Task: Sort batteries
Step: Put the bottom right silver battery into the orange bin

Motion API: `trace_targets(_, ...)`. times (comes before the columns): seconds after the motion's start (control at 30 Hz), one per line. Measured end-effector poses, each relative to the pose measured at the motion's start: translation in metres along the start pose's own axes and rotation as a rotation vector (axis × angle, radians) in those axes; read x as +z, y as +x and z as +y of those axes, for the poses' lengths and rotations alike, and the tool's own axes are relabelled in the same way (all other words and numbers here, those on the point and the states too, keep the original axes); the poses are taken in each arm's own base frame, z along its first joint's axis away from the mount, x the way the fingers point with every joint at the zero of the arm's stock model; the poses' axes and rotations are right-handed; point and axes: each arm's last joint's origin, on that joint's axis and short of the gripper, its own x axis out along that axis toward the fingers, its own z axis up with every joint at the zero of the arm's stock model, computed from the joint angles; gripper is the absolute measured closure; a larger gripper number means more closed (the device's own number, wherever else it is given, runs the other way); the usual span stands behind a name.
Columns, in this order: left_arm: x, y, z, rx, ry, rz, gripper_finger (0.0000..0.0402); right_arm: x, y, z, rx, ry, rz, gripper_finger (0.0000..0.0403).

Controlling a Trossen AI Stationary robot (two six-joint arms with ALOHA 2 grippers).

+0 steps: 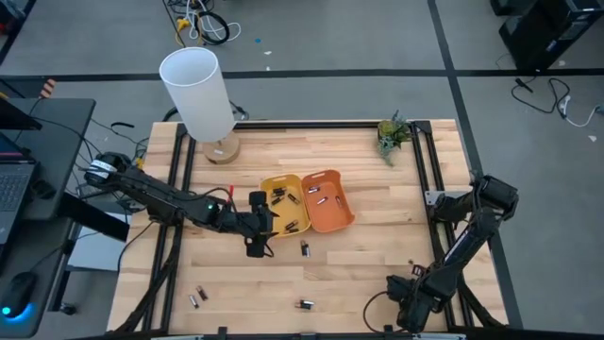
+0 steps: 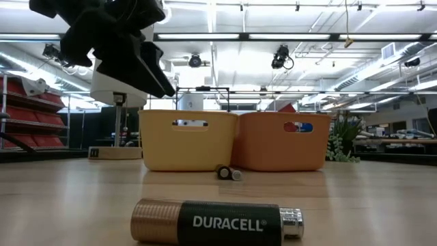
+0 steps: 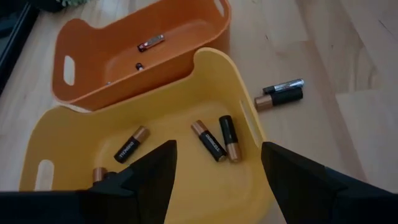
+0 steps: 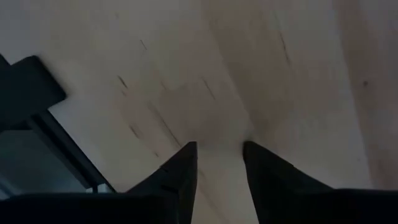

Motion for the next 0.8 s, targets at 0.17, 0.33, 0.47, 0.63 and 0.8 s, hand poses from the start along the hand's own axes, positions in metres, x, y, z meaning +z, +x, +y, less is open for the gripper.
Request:
trace_targets(0.17,0.001,0.0,0.0,0.003,0.042,-0.015,0.0149,0.002,-0.007,-0.001,0.017,0.005,0.003,0.0295)
trace_targets(0.33,0.007,0.0,0.001,0.05,0.029,-0.073,0.0149,0.013,-0.047,-0.012,-0.112,0.046,-0.111,0.0315)
trace_targets(0.47,0.014,-0.001,0.003,0.105,0.011,-0.139,0.0149,0.022,-0.088,-0.032,-0.346,0.011,-0.271,0.0323)
trace_targets(0.63,0.018,-0.002,0.004,0.154,0.008,-0.169,0.0149,0.038,-0.113,-0.065,-0.477,0.148,-0.218,0.0327)
trace_targets(0.8,0.018,-0.002,0.005,0.158,0.014,-0.174,0.0149,0.05,-0.098,-0.091,-0.468,0.273,-0.006,0.0334)
